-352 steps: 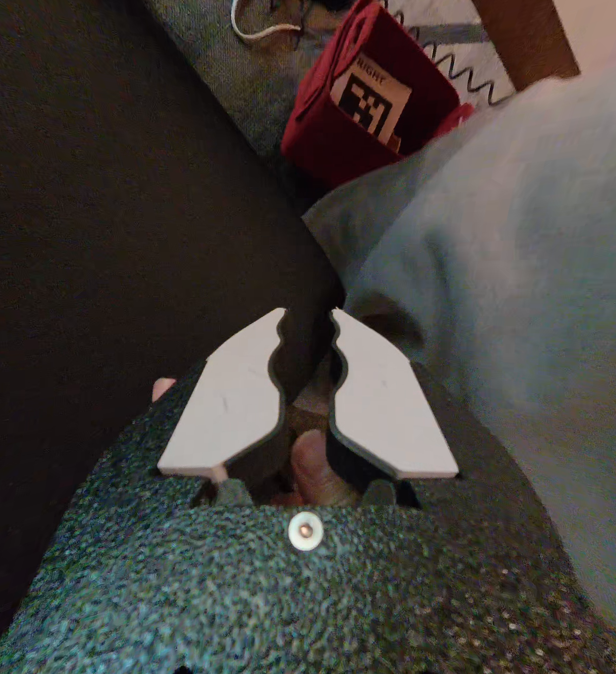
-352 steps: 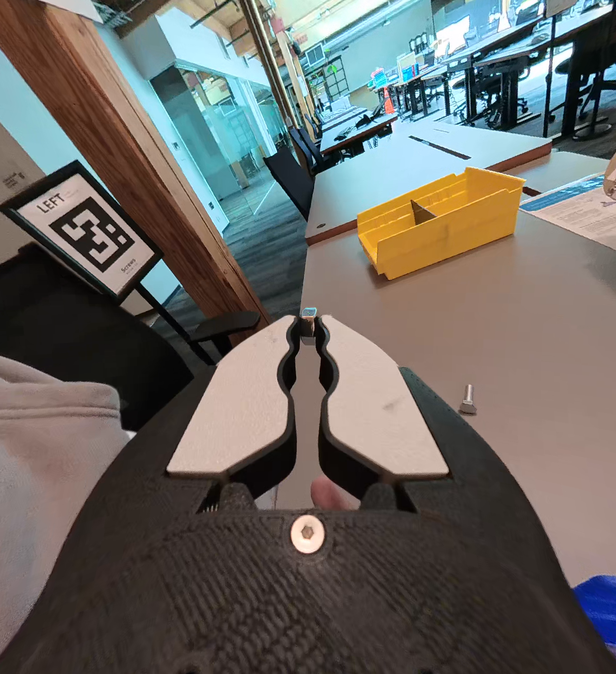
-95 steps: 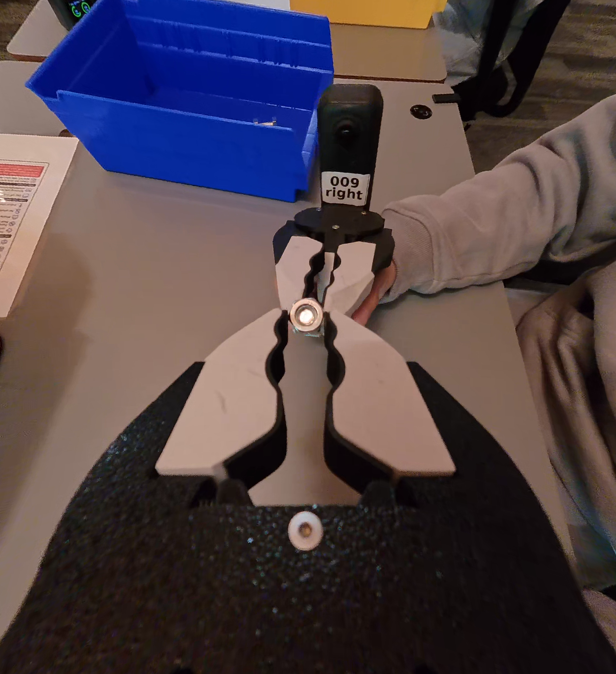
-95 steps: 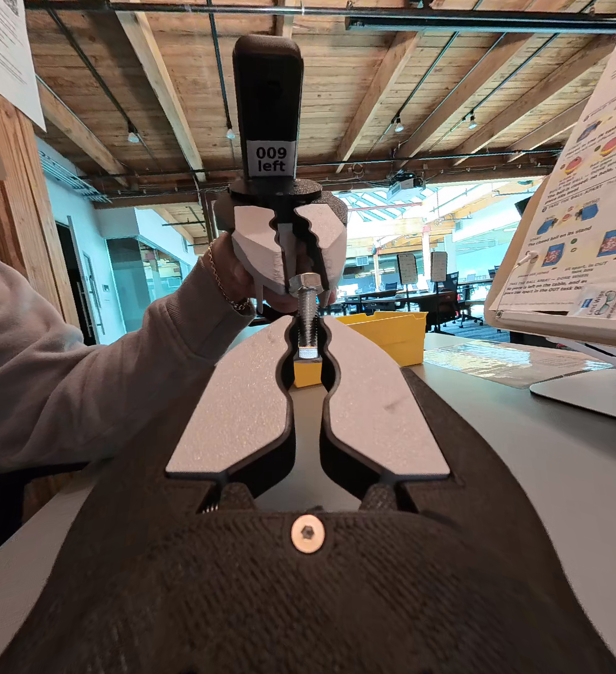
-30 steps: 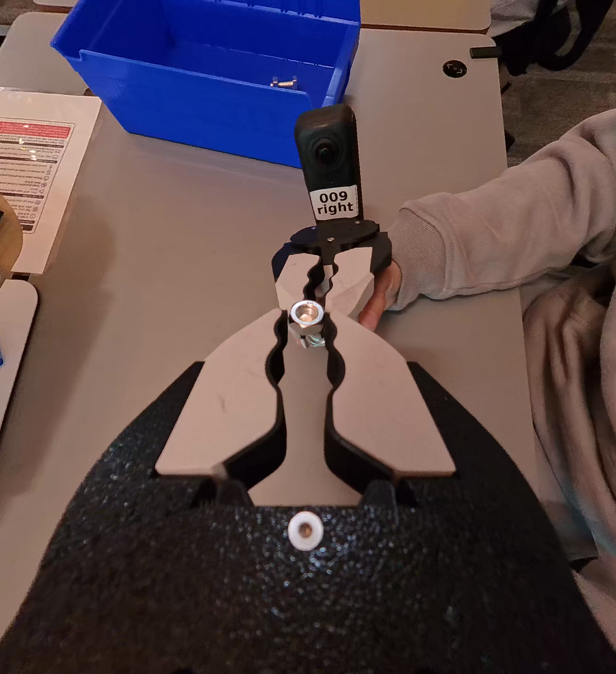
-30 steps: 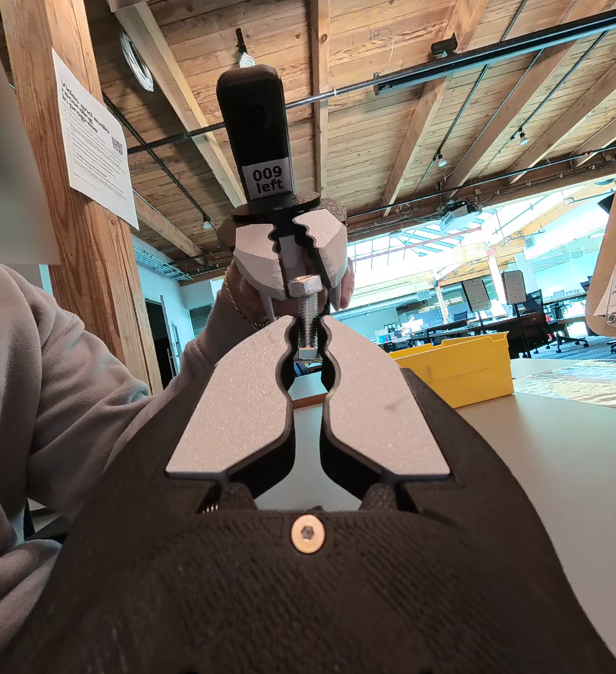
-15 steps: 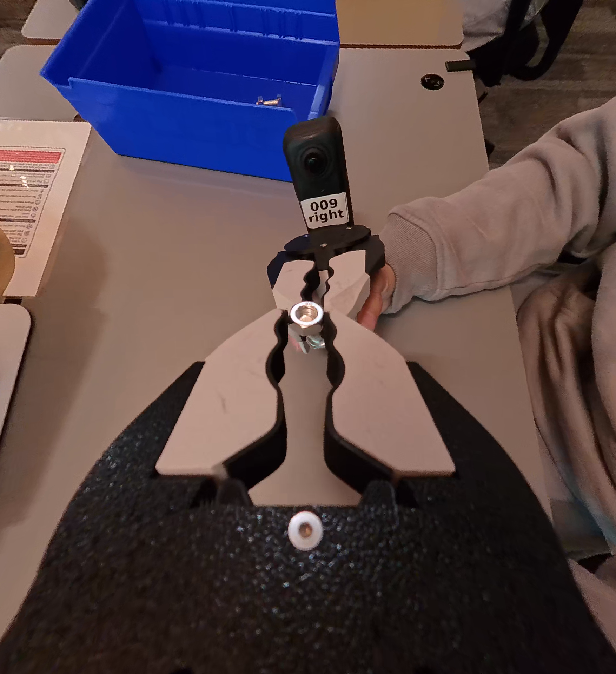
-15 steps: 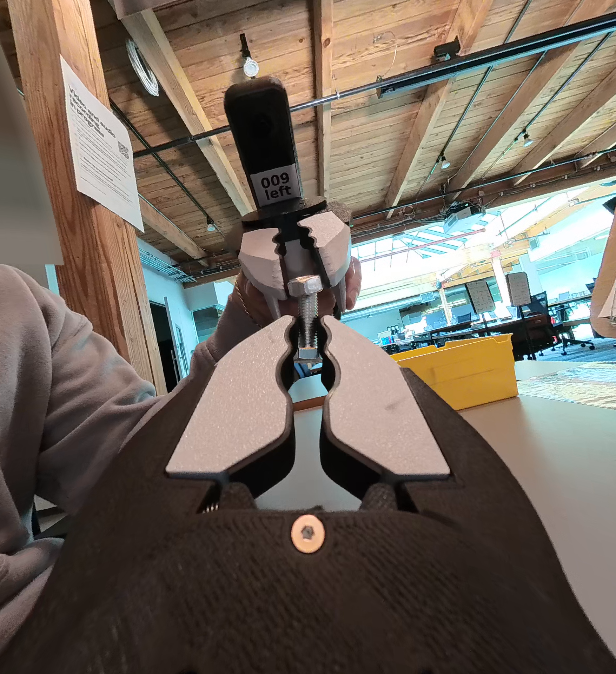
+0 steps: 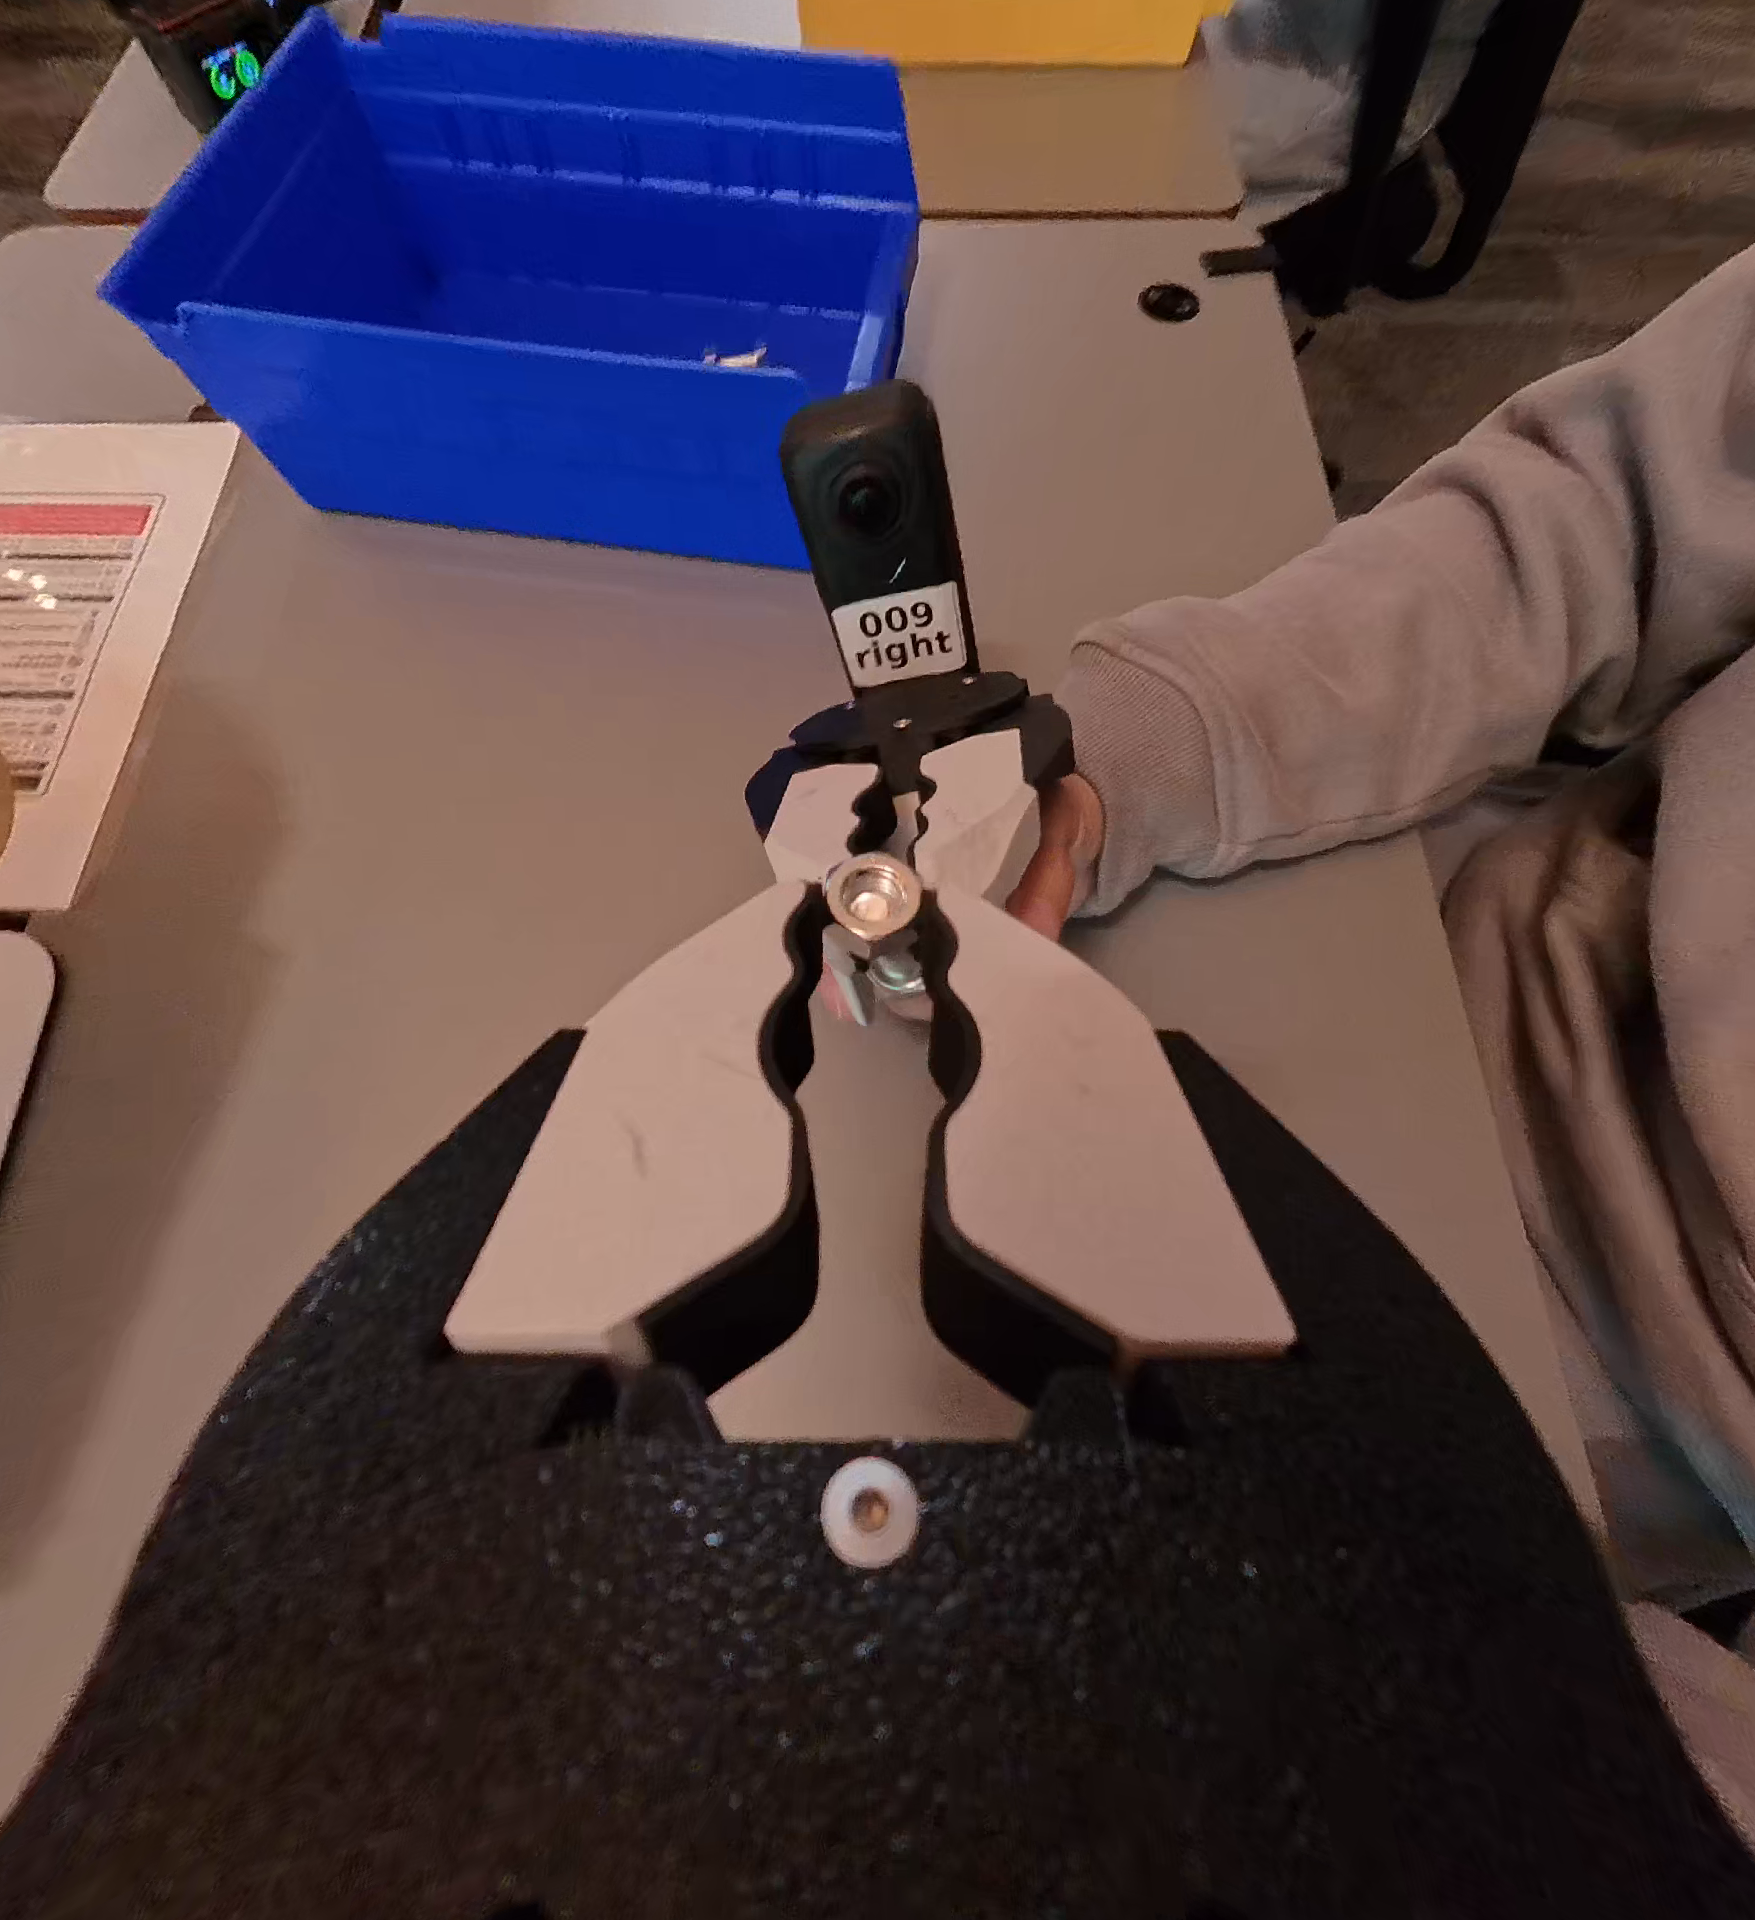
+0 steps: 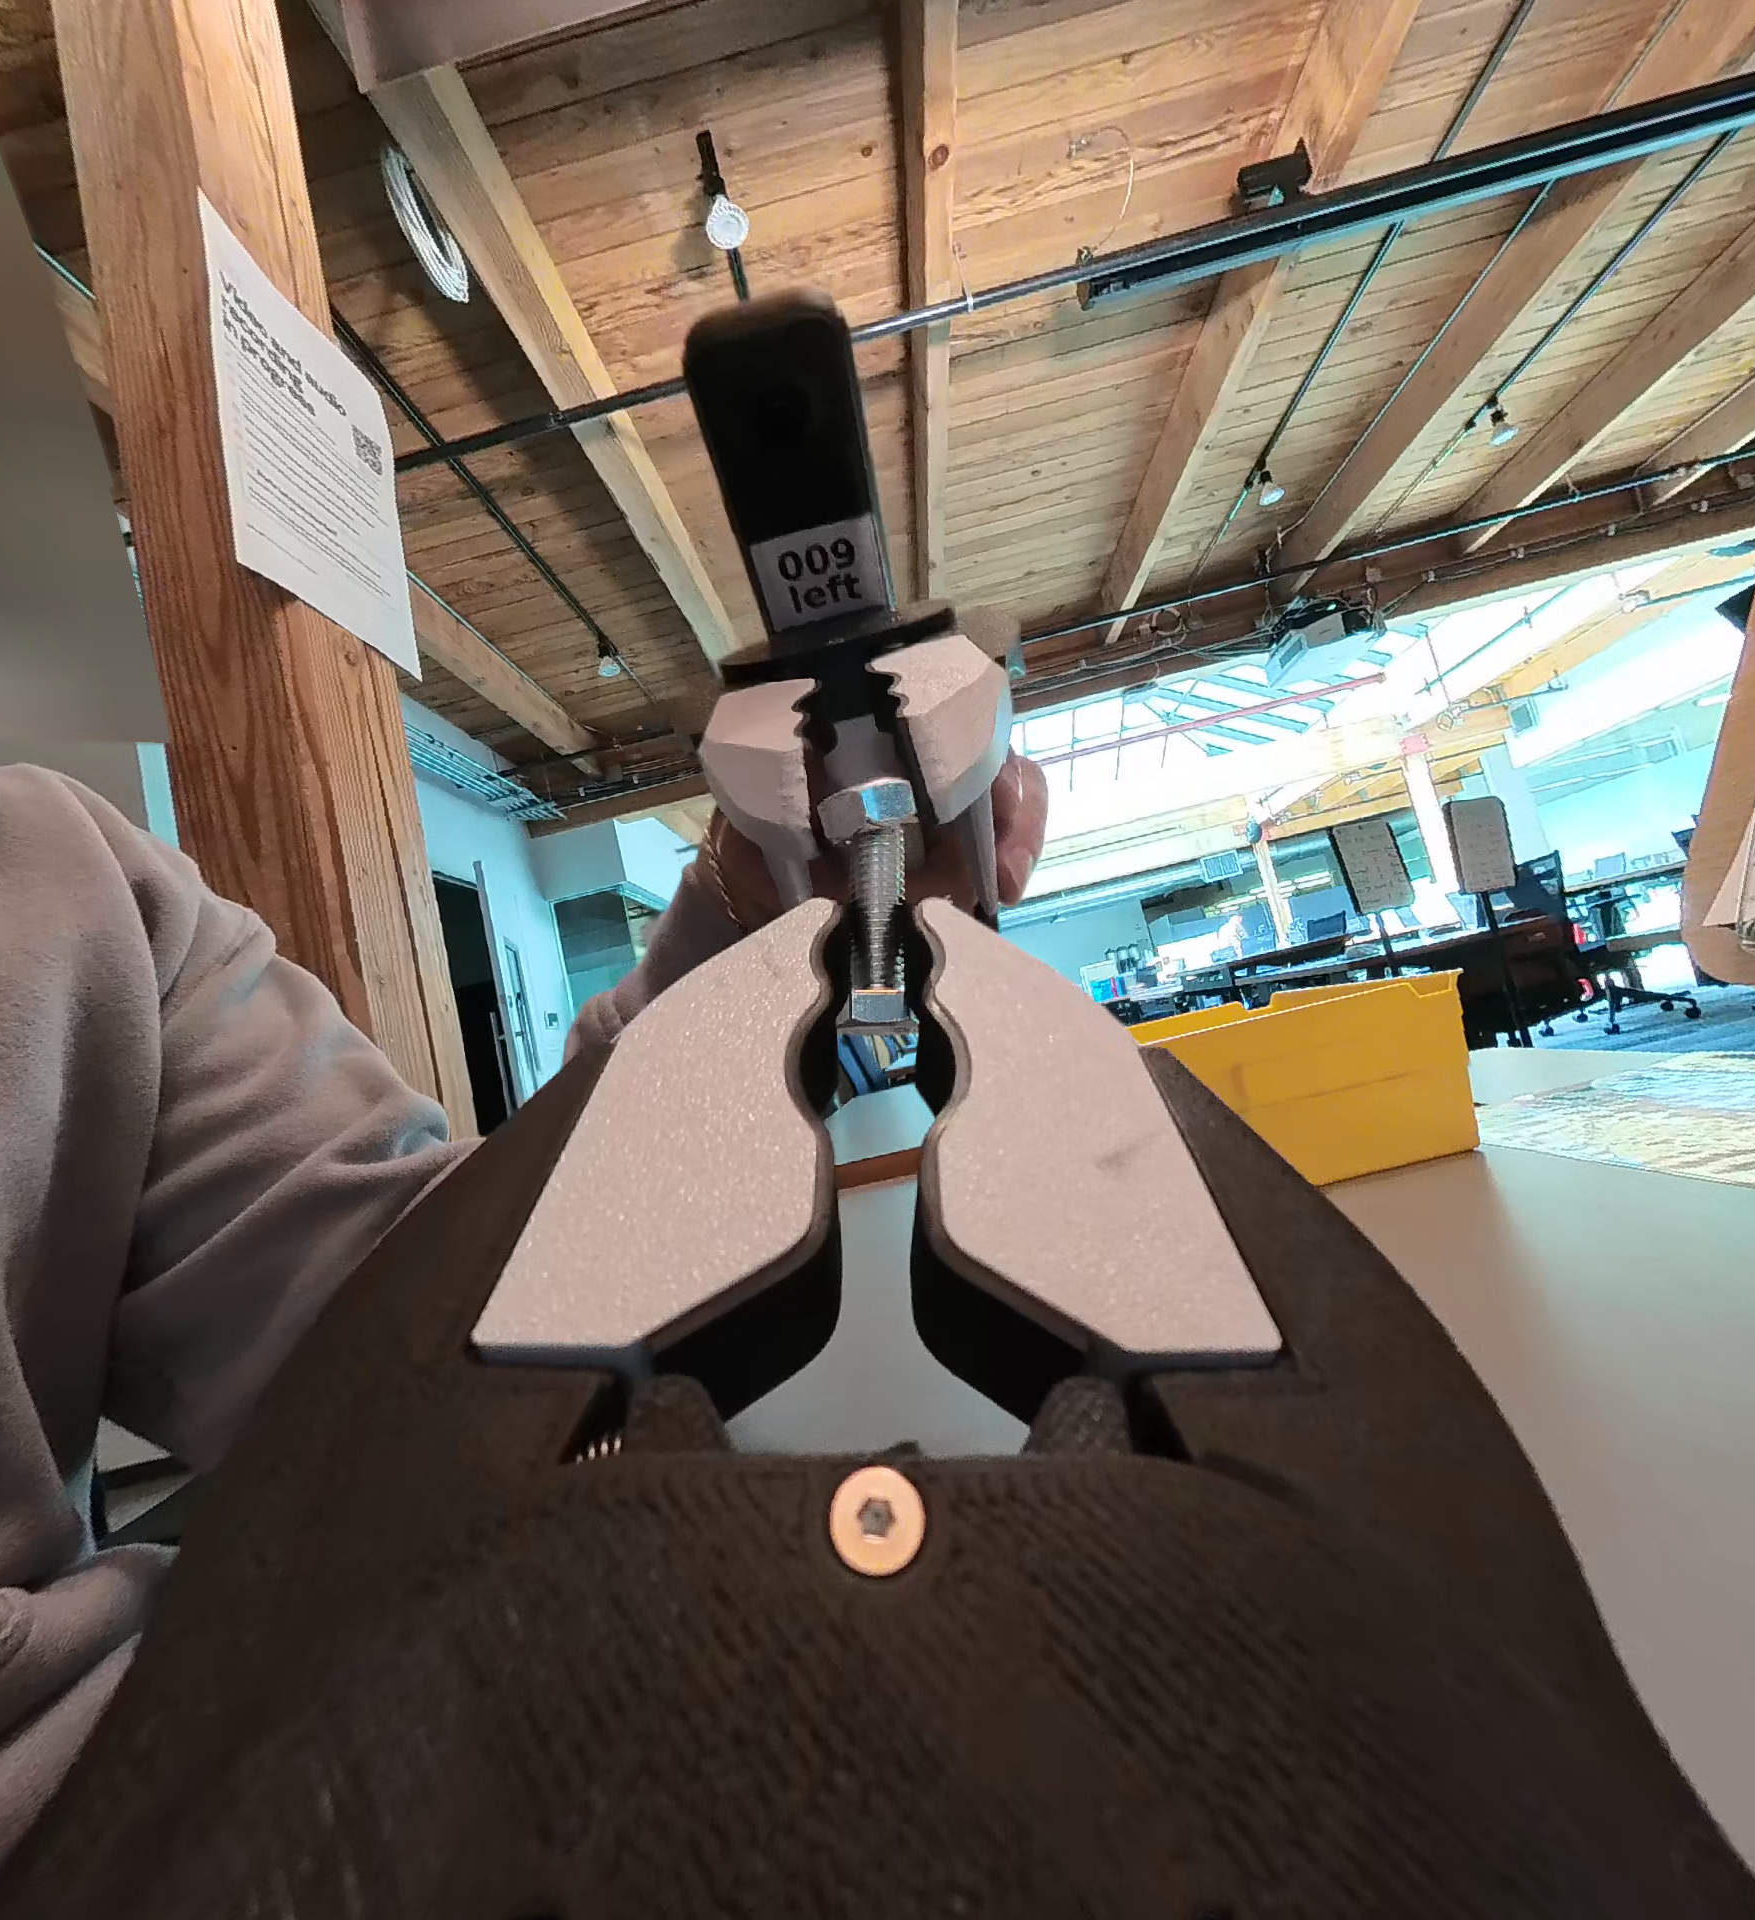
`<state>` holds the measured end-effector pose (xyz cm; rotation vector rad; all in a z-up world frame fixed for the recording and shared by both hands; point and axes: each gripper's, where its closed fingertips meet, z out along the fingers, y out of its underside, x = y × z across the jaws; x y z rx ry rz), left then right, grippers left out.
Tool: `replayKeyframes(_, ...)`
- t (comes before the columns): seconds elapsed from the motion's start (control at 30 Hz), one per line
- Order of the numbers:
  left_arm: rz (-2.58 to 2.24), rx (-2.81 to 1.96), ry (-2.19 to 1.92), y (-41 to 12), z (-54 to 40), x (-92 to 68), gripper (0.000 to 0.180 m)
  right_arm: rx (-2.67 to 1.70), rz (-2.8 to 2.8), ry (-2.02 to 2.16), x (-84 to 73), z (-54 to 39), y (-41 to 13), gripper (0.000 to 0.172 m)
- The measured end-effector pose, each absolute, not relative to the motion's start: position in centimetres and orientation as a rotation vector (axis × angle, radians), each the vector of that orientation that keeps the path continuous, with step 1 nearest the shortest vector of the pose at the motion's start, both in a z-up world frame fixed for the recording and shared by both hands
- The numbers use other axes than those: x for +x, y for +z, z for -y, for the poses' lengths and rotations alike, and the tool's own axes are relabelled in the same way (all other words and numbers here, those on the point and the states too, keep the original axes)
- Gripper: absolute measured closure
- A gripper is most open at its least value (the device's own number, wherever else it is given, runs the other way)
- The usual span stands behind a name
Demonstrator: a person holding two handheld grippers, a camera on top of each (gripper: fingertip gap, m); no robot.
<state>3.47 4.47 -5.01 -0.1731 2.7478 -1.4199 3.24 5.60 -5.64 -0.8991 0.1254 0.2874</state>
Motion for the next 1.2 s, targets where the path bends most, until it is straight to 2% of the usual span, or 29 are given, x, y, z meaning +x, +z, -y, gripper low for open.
replayKeyframes(0.23, -2.759, -0.191, -1.585, -4.75, -4.03, 3.66, 0.164, -0.881, -0.133, 0.278, 3.51, -5.2, -5.43, 0.163)
replayKeyframes(1.2, -2.721, -0.101, -1.559, -4.67, -4.0, 3.41, 0.163, -0.875, -0.112, 0.286, 3.19, -5.25, -5.31, 0.163)
